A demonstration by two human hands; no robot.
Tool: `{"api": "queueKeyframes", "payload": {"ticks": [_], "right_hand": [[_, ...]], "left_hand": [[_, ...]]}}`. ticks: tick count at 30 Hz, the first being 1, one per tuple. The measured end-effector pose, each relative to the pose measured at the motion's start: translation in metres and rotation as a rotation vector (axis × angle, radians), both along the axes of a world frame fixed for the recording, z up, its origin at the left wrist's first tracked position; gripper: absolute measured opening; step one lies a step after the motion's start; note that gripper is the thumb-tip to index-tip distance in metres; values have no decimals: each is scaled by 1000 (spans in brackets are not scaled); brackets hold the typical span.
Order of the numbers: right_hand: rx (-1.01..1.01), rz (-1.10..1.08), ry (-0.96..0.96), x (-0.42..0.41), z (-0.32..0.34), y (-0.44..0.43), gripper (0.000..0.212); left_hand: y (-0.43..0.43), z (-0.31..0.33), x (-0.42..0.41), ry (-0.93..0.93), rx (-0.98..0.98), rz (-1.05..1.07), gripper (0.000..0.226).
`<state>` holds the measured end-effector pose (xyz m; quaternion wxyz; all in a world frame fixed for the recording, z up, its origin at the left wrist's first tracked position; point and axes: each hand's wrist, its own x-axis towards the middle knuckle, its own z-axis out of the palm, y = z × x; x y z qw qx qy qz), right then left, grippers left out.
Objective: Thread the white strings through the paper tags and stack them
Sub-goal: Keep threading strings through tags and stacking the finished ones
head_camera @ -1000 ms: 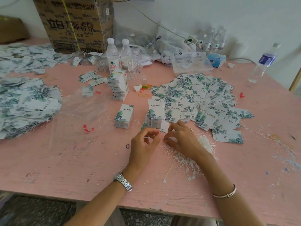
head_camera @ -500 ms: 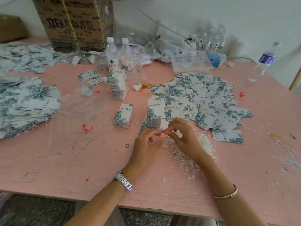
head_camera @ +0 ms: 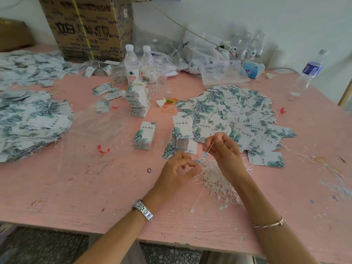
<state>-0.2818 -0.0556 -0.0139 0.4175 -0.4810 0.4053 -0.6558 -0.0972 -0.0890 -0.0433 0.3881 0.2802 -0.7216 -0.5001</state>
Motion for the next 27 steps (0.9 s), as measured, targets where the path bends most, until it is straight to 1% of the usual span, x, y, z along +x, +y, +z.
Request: {"api": "queueKeyframes", "payload": {"ticks": [1,3,4,7,10,12,15,18,20,23,27], "right_hand": [[0,-15,-87,-2,1,-1,18],[14,-82,-232,-9,3,-1,23],[19,-116,-301,-12,4,-2,24],[8,-184,-490,-22,6,-3,23],[-17,-195,-605,-28,6,-4,24],[-25,-180,-616,-28,5,-4,23],[-20,-158,-622,-26,6,-4,20],[-13,-139,-637,-25,9,-3,25],[-7,-131,-623,-25,10,-2,27],[17,-132,-581,-24,11,0,24],[27,-130,-611,-25,12,2,23]], "left_hand": [[0,1,0,-13,3,-8,27],[0,2,0,-31,12,-38,6],[1,2,1,-34,5,-55,5],[4,5,2,-58,-45,-86,17],[4,7,2,-81,-73,-83,20],[3,5,1,-85,-65,-64,19],[2,3,1,-90,-68,-16,10],[0,-1,-1,-138,-146,16,6],[0,-4,-2,-191,-191,28,8],[0,-6,-3,-233,-197,45,14],[-1,-4,-4,-263,-250,54,19]]}}
